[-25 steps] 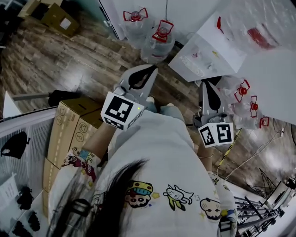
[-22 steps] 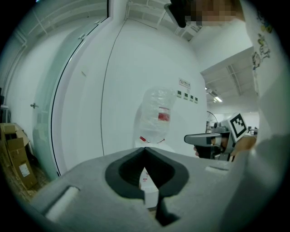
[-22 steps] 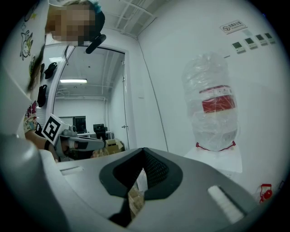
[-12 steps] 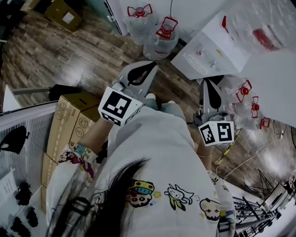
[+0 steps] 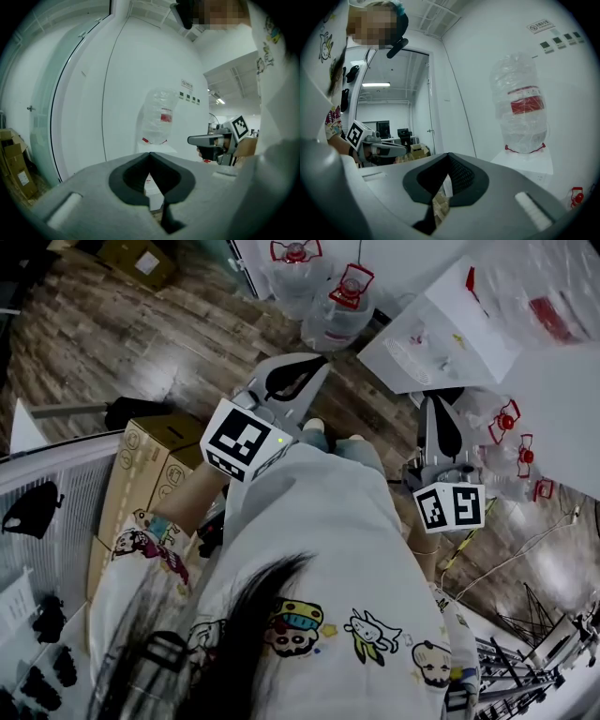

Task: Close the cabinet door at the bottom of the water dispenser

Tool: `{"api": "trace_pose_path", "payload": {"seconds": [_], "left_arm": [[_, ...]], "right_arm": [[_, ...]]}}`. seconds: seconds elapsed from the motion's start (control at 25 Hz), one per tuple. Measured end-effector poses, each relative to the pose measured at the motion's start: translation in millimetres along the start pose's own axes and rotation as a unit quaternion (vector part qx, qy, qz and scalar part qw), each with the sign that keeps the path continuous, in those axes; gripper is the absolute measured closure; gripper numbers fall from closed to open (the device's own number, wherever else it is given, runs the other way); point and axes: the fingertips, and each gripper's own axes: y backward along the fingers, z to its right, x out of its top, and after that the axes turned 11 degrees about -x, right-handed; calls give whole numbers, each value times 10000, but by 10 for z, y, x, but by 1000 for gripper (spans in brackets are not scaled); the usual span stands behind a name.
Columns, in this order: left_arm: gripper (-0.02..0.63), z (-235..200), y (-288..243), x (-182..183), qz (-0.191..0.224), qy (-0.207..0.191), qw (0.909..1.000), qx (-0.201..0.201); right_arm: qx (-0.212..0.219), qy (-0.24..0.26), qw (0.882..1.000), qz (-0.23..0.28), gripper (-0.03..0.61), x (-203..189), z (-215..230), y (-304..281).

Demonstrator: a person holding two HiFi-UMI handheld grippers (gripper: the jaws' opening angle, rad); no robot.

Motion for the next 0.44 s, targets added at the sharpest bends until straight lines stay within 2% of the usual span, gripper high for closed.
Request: {"api": "trace_pose_path", "payload": {"seconds": [0.44], "left_arm": [[614,-72,-21,41,51,-36,10000,-10]], "right_arm": [[-45,54,10000,50,569,40,30,18]]}}
